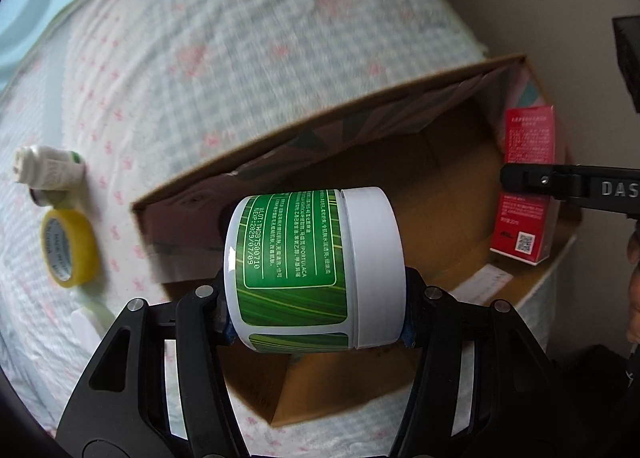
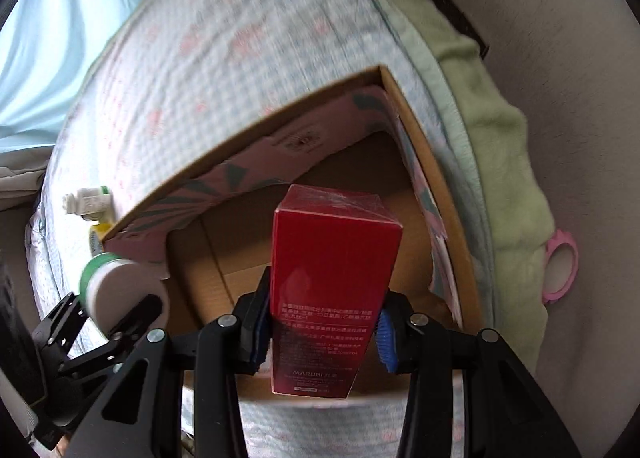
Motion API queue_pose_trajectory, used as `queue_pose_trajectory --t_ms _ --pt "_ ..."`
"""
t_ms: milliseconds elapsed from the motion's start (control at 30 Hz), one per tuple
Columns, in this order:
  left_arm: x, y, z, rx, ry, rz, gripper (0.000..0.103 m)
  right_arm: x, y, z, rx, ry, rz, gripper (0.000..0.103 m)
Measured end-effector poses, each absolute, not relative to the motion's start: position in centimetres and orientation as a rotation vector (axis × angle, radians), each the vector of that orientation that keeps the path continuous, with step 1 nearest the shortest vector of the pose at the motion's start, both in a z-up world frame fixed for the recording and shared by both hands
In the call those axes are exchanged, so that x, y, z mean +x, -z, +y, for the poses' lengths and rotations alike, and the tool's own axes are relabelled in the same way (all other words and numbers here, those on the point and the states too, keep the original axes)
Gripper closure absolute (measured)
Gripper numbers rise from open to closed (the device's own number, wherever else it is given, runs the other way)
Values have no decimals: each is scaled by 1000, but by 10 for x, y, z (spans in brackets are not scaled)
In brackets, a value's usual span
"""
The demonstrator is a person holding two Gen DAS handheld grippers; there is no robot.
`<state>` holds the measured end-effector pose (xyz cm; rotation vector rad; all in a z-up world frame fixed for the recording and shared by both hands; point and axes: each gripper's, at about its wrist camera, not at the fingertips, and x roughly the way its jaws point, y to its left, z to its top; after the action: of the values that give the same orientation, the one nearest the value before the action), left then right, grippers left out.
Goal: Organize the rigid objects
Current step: 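Carry the green jar and red box into the cardboard box and release both, then withdraw both tools from the cardboard box back over the bed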
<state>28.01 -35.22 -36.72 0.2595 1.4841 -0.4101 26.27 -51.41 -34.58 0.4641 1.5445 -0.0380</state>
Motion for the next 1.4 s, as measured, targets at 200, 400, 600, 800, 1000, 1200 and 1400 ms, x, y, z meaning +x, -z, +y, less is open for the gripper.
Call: queue_pose_trajectory --t_ms 200,400,600,800,1000,1200,1400 --pt "276 405 -363 306 418 1562 50 265 370 -497 412 8 1589 63" --pt "276 409 -365 358 410 1563 50 267 383 -489 453 -11 1612 63" --pt "268 395 -380 482 422 1488 4 273 381 -490 435 -11 1616 20" --pt "256 387 -383 457 442 1466 0 264 385 -491 618 -70 1631 0" --pt "247 385 -380 440 439 1467 0 247 384 -495 622 -36 1648 0" --pt "245 371 -375 420 434 1446 0 239 373 -495 594 11 1682 0" --pt "250 343 -371 419 428 1379 0 223 344 -501 610 30 1672 0"
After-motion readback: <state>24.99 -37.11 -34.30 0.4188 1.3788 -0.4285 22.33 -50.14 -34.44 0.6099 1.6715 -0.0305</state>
